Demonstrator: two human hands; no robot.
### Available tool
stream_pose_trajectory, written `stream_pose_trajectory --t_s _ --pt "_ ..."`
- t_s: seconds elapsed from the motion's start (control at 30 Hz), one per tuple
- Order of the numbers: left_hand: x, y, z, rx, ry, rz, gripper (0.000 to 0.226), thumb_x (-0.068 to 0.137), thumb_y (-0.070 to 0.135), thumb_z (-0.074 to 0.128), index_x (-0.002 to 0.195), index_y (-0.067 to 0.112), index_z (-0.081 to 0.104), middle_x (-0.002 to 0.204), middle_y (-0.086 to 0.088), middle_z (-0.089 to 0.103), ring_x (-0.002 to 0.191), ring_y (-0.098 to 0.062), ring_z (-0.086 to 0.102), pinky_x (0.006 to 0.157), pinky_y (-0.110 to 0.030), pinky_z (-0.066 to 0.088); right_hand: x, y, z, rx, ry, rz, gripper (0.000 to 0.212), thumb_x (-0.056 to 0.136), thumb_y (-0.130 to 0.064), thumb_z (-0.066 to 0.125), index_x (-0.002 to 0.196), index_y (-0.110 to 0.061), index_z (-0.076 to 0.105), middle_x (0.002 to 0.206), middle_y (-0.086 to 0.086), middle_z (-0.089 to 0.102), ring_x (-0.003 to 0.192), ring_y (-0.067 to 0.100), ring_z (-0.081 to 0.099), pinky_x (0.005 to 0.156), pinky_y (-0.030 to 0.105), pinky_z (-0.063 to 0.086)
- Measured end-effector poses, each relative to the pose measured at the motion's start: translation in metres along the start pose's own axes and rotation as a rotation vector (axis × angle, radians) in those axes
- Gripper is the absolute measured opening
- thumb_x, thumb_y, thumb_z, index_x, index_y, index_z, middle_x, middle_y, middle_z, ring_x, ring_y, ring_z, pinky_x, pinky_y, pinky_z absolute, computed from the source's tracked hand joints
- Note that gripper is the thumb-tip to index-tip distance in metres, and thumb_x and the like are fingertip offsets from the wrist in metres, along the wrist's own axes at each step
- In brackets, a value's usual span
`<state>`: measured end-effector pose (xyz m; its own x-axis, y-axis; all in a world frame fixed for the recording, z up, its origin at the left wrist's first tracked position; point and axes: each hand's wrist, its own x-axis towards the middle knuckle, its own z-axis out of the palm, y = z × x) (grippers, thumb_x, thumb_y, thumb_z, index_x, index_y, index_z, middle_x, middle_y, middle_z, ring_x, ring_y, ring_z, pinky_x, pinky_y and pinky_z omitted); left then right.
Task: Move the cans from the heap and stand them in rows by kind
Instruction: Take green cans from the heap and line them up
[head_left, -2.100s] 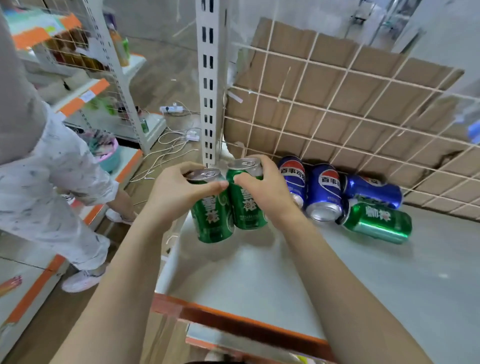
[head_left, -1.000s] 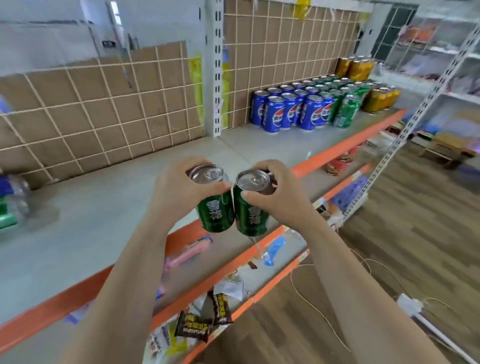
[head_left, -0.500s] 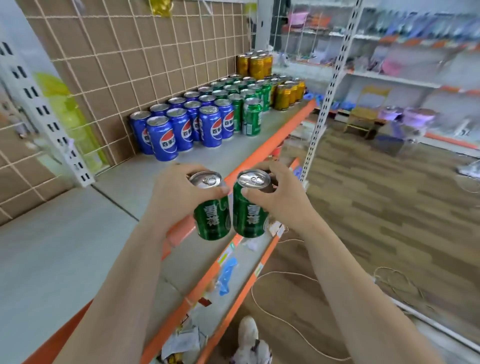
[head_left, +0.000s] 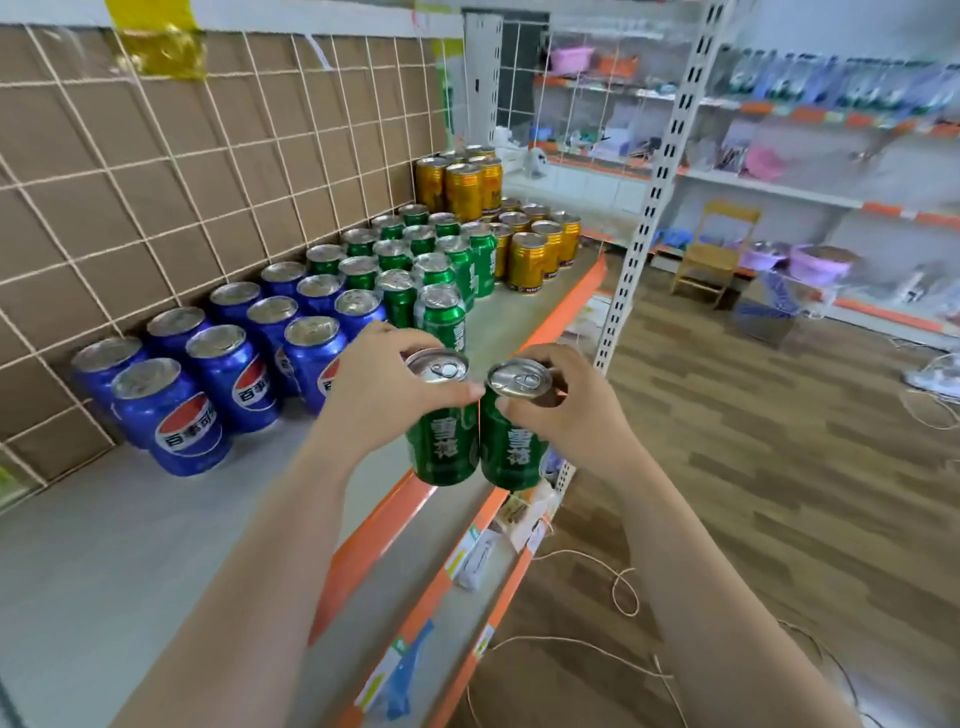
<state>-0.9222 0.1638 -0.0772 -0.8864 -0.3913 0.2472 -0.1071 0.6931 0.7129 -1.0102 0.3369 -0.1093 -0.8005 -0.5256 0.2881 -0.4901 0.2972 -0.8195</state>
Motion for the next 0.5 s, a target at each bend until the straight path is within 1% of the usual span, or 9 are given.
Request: stream_pose_trajectory --t_s 0.03,0.1,0.17,0.23,0.3,0.33,0.4,0.47,0.5 --pt "0.009 0.002 0.004 0.006 -0.012 0.014 0.046 0.051 0.057 0.082 0.085 0.029 0.070 0.088 0.001 0.061 0.086 -0.012 0.054 0.062 -0.019 0.035 0.010 0.006 -0.003 0.002 0.000 -0.003 0.030 0.071 -0.021 0.077 0.096 -0.023 0.060 0.101 0.003 0.060 0.084 0.011 0.058 0.066 0.009 0.039" --pt "0.027 0.008 0.010 0.038 -0.009 0.040 0.044 0.052 0.059 0.080 0.083 0.029 0.069 0.086 0.002 0.063 0.086 -0.014 0.056 0.060 -0.022 0.035 0.031 0.017 -0.010 0.021 -0.002 -0.009 0.033 0.071 -0.023 0.077 0.100 -0.022 0.061 0.102 0.003 0.061 0.086 0.013 0.059 0.069 0.014 0.040" --pt "0.042 0.016 0.017 0.083 0.015 0.038 0.045 0.055 0.054 0.081 0.087 0.026 0.069 0.083 0.008 0.059 0.086 -0.012 0.053 0.063 -0.023 0.036 0.051 0.028 -0.018 0.053 -0.020 -0.014 0.035 0.072 -0.024 0.077 0.102 -0.022 0.060 0.103 0.002 0.061 0.089 0.015 0.060 0.072 0.021 0.042" --pt "0.057 0.023 0.026 0.123 0.037 0.037 0.045 0.058 0.049 0.081 0.091 0.021 0.070 0.079 0.014 0.055 0.083 -0.009 0.051 0.064 -0.019 0.037 0.073 0.040 -0.028 0.084 -0.056 -0.025 0.035 0.073 -0.024 0.077 0.103 -0.022 0.060 0.102 0.000 0.063 0.092 0.016 0.061 0.073 0.024 0.043" --pt "0.075 0.029 0.037 0.162 0.052 0.039 0.047 0.058 0.051 0.079 0.092 0.020 0.071 0.080 0.011 0.057 0.083 -0.007 0.049 0.063 -0.011 0.032 0.098 0.052 -0.038 0.113 -0.100 -0.030 0.035 0.075 -0.023 0.076 0.107 -0.021 0.060 0.105 0.000 0.064 0.094 0.016 0.061 0.074 0.023 0.044" --pt "0.085 0.032 0.043 0.173 0.062 0.030 0.048 0.057 0.054 0.078 0.091 0.021 0.071 0.081 0.011 0.056 0.081 -0.004 0.047 0.061 -0.010 0.030 0.112 0.058 -0.044 0.121 -0.118 -0.041 0.036 0.076 -0.022 0.075 0.109 -0.021 0.060 0.106 0.001 0.065 0.096 0.015 0.061 0.075 0.023 0.046" --pt "0.106 0.038 0.056 0.180 0.097 -0.002 0.051 0.053 0.059 0.075 0.090 0.024 0.070 0.084 0.008 0.057 0.079 -0.001 0.046 0.061 -0.010 0.030 0.141 0.071 -0.054 0.122 -0.152 -0.075 0.037 0.076 -0.021 0.076 0.109 -0.020 0.060 0.107 0.002 0.065 0.097 0.017 0.061 0.079 0.026 0.048" --pt "0.126 0.042 0.070 0.176 0.136 -0.038 0.054 0.049 0.063 0.072 0.088 0.026 0.070 0.089 0.006 0.062 0.084 -0.005 0.048 0.062 -0.014 0.029 0.169 0.084 -0.064 0.116 -0.195 -0.119 0.035 0.075 -0.021 0.076 0.106 -0.022 0.061 0.106 0.003 0.064 0.097 0.018 0.061 0.081 0.028 0.049" --pt "0.136 0.043 0.076 0.177 0.152 -0.061 0.056 0.048 0.064 0.071 0.089 0.026 0.070 0.090 0.006 0.062 0.088 -0.008 0.049 0.063 -0.015 0.030 0.182 0.090 -0.069 0.117 -0.216 -0.133 0.033 0.074 -0.021 0.076 0.104 -0.024 0.061 0.106 0.002 0.064 0.097 0.017 0.061 0.081 0.026 0.049"
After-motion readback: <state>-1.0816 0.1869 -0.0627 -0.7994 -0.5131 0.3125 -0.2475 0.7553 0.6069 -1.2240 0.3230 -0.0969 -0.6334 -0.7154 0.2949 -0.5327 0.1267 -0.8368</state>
